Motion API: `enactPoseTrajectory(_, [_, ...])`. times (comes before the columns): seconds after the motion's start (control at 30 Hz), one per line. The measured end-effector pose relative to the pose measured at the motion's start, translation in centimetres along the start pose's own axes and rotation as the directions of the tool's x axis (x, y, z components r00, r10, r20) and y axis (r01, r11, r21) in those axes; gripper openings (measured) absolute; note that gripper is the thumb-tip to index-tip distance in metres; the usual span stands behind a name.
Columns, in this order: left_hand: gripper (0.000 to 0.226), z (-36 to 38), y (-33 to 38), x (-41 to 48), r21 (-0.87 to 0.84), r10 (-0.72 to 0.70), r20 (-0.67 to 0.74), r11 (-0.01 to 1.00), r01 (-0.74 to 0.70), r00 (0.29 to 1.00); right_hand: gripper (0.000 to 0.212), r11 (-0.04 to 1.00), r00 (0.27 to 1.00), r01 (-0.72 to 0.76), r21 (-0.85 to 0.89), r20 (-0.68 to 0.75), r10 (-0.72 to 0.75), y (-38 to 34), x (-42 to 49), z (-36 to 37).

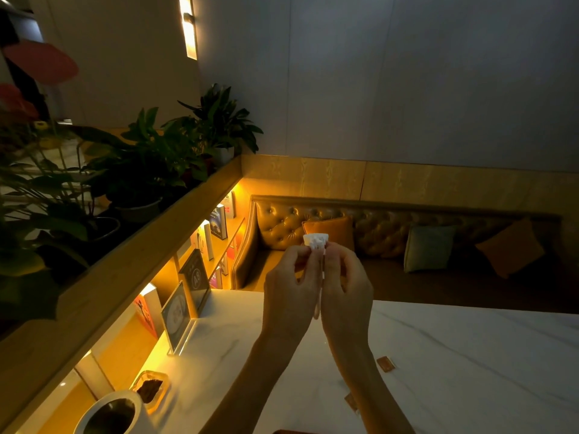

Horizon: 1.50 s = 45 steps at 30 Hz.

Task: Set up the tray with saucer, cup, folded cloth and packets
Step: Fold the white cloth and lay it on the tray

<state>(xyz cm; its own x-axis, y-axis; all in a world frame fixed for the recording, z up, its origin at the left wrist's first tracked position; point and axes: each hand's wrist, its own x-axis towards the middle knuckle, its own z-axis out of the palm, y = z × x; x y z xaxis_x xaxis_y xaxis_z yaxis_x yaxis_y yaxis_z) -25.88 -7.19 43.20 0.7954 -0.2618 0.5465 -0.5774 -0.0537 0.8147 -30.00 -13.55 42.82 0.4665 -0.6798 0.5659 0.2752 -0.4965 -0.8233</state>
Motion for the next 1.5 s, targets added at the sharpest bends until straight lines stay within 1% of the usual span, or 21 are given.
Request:
enactPoseTrajectory(0.07, [0.027, -0.3, -0.3, 0.5, -0.035, -0.049, 0.102, 0.998, 0.053, 0.994, 0.023, 0.997, 0.997, -0.045, 0.062, 0.07, 0.04, 0.0, -0.1, -0.4])
enactPoseTrajectory(0.13, [0.031, -1.0, -0.6, 1.2, -0.046, -0.103, 0.2, 0.992, 0.114, 0.974, 0.029, 0.986, 0.979, -0.112, 0.125, 0.183, 0.089, 0.2, 0.1, -0.9])
enactPoseTrajectory(0.23, [0.026, -2.3, -0.7, 1.9, -0.044, -0.138, 0.251, 0.987, 0.154, 0.958, 0.036, 0.984, 0.95, -0.128, 0.126, 0.302, 0.085, 0.8, 0.6, -2.0])
enactPoseTrajectory(0.33, [0.025, -3.5, -0.8, 2.7, -0.149, -0.219, 0.307, 0.95, 0.275, 0.926, 0.038, 1.0, 0.983, -0.01, -0.028, 0.183, 0.015, 2.2, 1.5, -2.5])
enactPoseTrajectory(0.37, [0.025, -3.9, -0.9, 2.9, -0.187, -0.242, 0.341, 0.93, 0.317, 0.909, 0.042, 0.997, 0.985, -0.036, -0.062, 0.168, 0.046, 2.9, 1.8, -2.8])
enactPoseTrajectory(0.4, [0.024, -4.2, -1.0, 3.1, -0.228, -0.254, 0.378, 0.906, 0.356, 0.89, 0.051, 0.987, 0.963, -0.159, -0.024, 0.215, 0.16, 3.3, 2.0, -3.1])
enactPoseTrajectory(0.43, [0.023, -4.5, -1.1, 3.2, -0.268, -0.262, 0.412, 0.88, 0.392, 0.872, 0.06, 0.933, 0.891, -0.353, 0.075, 0.33, 0.311, 3.7, 2.2, -3.3])
enactPoseTrajectory(0.47, [0.022, -4.8, -1.2, 3.3, -0.3, -0.273, 0.438, 0.854, 0.426, 0.856, 0.066, 0.82, 0.76, -0.553, 0.148, 0.493, 0.424, 4.3, 2.1, -3.6])
enactPoseTrajectory(0.5, [0.02, -5.0, -1.4, 3.3, -0.316, -0.288, 0.455, 0.832, 0.455, 0.843, 0.067, 0.688, 0.632, -0.698, 0.197, 0.621, 0.464, 4.8, 2.0, -3.9])
enactPoseTrajectory(0.53, [0.019, -5.2, -1.6, 3.2, -0.318, -0.309, 0.466, 0.816, 0.483, 0.829, 0.065, 0.586, 0.545, -0.78, 0.221, 0.701, 0.461, 5.5, 1.7, -4.1])
enactPoseTrajectory(0.57, [0.019, -5.3, -1.9, 3.1, -0.307, -0.336, 0.475, 0.803, 0.51, 0.813, 0.071, 0.517, 0.49, -0.825, 0.228, 0.745, 0.453, 5.8, 1.5, -4.1])
enactPoseTrajectory(0.63, [0.021, -5.5, -2.5, 3.0, -0.256, -0.398, 0.48, 0.789, 0.558, 0.782, 0.101, 0.482, 0.424, -0.858, 0.175, 0.771, 0.475, 6.0, 1.4, -3.9])
enactPoseTrajectory(0.7, [0.019, -5.7, -3.1, 2.9, -0.204, -0.452, 0.471, 0.78, 0.592, 0.758, 0.099, 0.562, 0.471, -0.816, 0.137, 0.721, 0.508, 6.1, 1.6, -3.8])
enactPoseTrajectory(0.8, [0.017, -5.9, -3.8, 2.8, -0.175, -0.497, 0.466, 0.759, 0.627, 0.732, 0.065, 0.621, 0.544, -0.766, 0.164, 0.681, 0.49, 6.5, 2.0, -4.4])
enactPoseTrajectory(0.93, [0.02, -5.6, -4.5, 2.6, -0.174, -0.539, 0.454, 0.727, 0.664, 0.709, 0.047, 0.712, 0.635, -0.69, 0.128, 0.579, 0.511, 5.9, 2.7, -4.3])
enactPoseTrajectory(1.07, [0.02, -4.7, -4.1, 2.5, -0.169, -0.528, 0.477, 0.73, 0.663, 0.703, 0.012, 0.787, 0.721, -0.614, 0.065, 0.45, 0.526, 6.2, 3.1, -3.8])
enactPoseTrajectory(1.13, [0.032, -4.2, -3.8, 2.5, -0.118, -0.506, 0.447, 0.784, 0.609, 0.737, 0.01, 0.796, 0.721, -0.605, 0.02, 0.438, 0.537, 6.4, 3.7, -3.8])
enactPoseTrajectory(1.2, [0.029, -3.8, -3.5, 2.6, -0.119, -0.464, 0.397, 0.829, 0.546, 0.792, 0.012, 0.796, 0.724, -0.605, 0.026, 0.436, 0.535, 6.3, 4.2, -4.0])
enactPoseTrajectory(1.3, [0.029, -3.1, -3.4, 2.8, -0.187, -0.445, 0.372, 0.824, 0.535, 0.815, 0.02, 0.813, 0.749, -0.579, 0.063, 0.435, 0.5, 6.2, 4.8, -4.5])
enactPoseTrajectory(1.37, [0.038, -2.5, -3.6, 2.7, -0.265, -0.485, 0.383, 0.758, 0.596, 0.786, 0.025, 0.804, 0.726, -0.588, 0.085, 0.493, 0.479, 6.1, 5.0, -5.2])
enactPoseTrajectory(1.5, [0.048, -2.3, -5.0, 2.4, -0.305, -0.578, 0.49, 0.587, 0.75, 0.652, 0.036, 0.756, 0.577, -0.655, 0.018, 0.658, 0.484, 7.0, 5.1, -7.4])
